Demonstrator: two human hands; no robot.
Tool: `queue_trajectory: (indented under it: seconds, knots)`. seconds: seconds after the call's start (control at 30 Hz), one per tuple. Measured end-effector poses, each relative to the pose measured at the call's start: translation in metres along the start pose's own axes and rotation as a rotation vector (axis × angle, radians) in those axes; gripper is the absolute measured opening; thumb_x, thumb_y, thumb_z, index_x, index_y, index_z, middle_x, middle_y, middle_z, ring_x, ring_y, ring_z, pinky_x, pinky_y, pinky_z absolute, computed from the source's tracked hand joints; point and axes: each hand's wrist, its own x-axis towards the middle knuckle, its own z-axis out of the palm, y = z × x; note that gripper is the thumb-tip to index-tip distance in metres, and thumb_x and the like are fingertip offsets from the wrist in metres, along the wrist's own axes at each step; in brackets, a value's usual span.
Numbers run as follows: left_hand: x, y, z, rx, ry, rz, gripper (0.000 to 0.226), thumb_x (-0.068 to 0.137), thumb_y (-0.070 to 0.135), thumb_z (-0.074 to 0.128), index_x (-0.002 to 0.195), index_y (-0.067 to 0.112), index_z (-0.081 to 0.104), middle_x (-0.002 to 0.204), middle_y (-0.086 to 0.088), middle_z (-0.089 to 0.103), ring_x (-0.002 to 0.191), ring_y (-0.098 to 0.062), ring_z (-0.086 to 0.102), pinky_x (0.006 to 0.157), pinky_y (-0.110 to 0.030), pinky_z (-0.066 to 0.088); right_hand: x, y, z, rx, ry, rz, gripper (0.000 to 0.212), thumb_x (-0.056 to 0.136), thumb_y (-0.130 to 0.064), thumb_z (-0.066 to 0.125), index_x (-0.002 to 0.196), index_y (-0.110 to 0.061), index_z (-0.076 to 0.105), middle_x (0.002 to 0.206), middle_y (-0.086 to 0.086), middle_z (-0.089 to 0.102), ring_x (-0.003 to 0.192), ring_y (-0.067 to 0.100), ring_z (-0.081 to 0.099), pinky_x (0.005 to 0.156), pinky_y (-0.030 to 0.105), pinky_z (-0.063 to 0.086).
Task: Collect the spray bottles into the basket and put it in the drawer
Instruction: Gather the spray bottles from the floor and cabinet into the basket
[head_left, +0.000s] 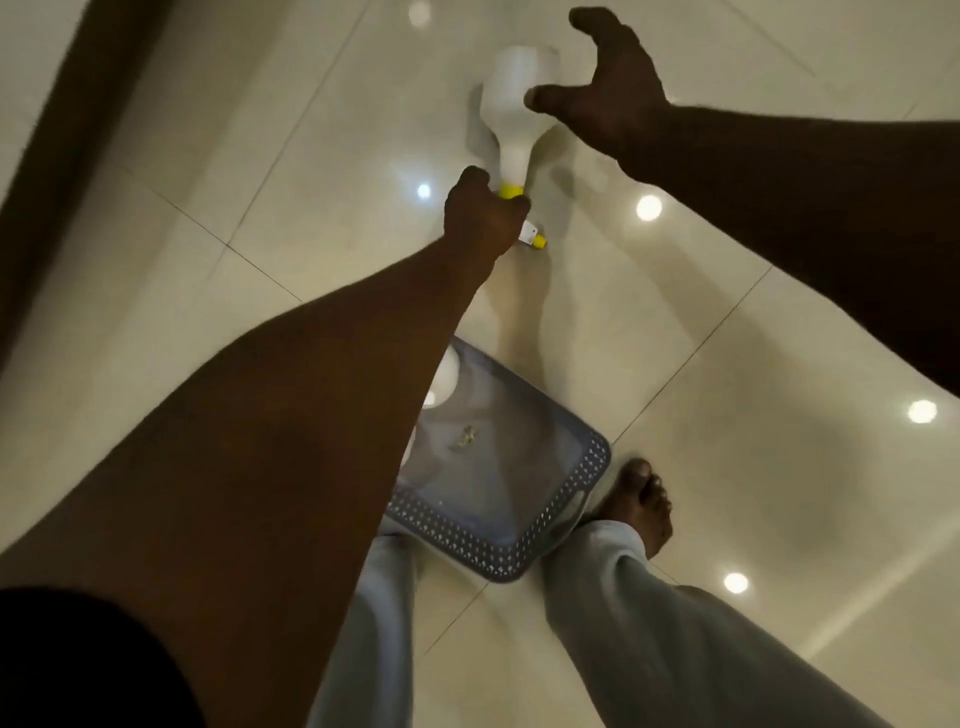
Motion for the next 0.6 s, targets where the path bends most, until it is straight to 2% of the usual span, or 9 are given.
queue_trajectory:
  seconds: [0.1, 0.23, 0.4, 0.53, 0.6]
  knots:
    - [0.012, 0.001, 0.015, 0.053, -0.003, 0.005, 0.051, 0.093, 0.026, 0.075, 0.135, 0.003, 0.059, 0.138, -0.014, 0.065, 0.127, -0.029, 0.064, 0.103, -0.029, 0.049, 0.012, 0.005, 0.012, -0.027, -0.037, -0.019, 0.098, 0.087, -0.047, 0.082, 0.166, -0.019, 0.032, 0.171, 0.002, 0.036, 0.157, 0.018, 0.036, 0.12, 0.019, 0.033]
    - [0.022, -0.005, 0.024, 0.161, 0.018, 0.033, 0.038, 0.095, 0.023, 0.07, 0.129, 0.006, 0.064, 0.13, -0.011, 0.07, 0.121, -0.03, 0.067, 0.105, -0.037, 0.053, 0.019, 0.011, 0.021, -0.047, -0.074, -0.029, 0.098, 0.088, -0.042, 0.083, 0.167, -0.019, 0.029, 0.168, 0.002, 0.039, 0.153, 0.02, 0.041, 0.119, 0.023, 0.038]
    - [0.006, -0.001, 0.022, 0.052, -0.013, 0.049, 0.034, 0.096, 0.015, 0.068, 0.128, 0.004, 0.066, 0.13, -0.013, 0.07, 0.12, -0.029, 0.067, 0.101, -0.036, 0.055, 0.009, 0.012, 0.003, -0.012, -0.092, -0.017, 0.097, 0.086, -0.037, 0.086, 0.165, -0.017, 0.033, 0.164, 0.004, 0.044, 0.146, 0.023, 0.051, 0.118, 0.034, 0.047]
    - [-0.033, 0.015, 0.006, -0.05, -0.034, 0.032, 0.033, 0.098, 0.018, 0.067, 0.129, 0.006, 0.062, 0.128, -0.013, 0.068, 0.116, -0.029, 0.068, 0.095, -0.033, 0.054, -0.018, -0.01, -0.028, 0.064, -0.083, 0.032, 0.094, 0.081, -0.035, 0.09, 0.158, -0.021, 0.039, 0.153, 0.005, 0.049, 0.133, 0.027, 0.06, 0.105, 0.041, 0.059]
    - [-0.056, 0.023, -0.007, -0.114, -0.043, 0.001, 0.031, 0.098, 0.018, 0.067, 0.126, 0.006, 0.062, 0.124, -0.012, 0.07, 0.115, -0.03, 0.069, 0.095, -0.037, 0.056, -0.036, -0.024, -0.044, 0.076, -0.071, 0.048, 0.092, 0.079, -0.039, 0.09, 0.156, -0.023, 0.042, 0.152, 0.003, 0.049, 0.13, 0.027, 0.062, 0.093, 0.036, 0.063]
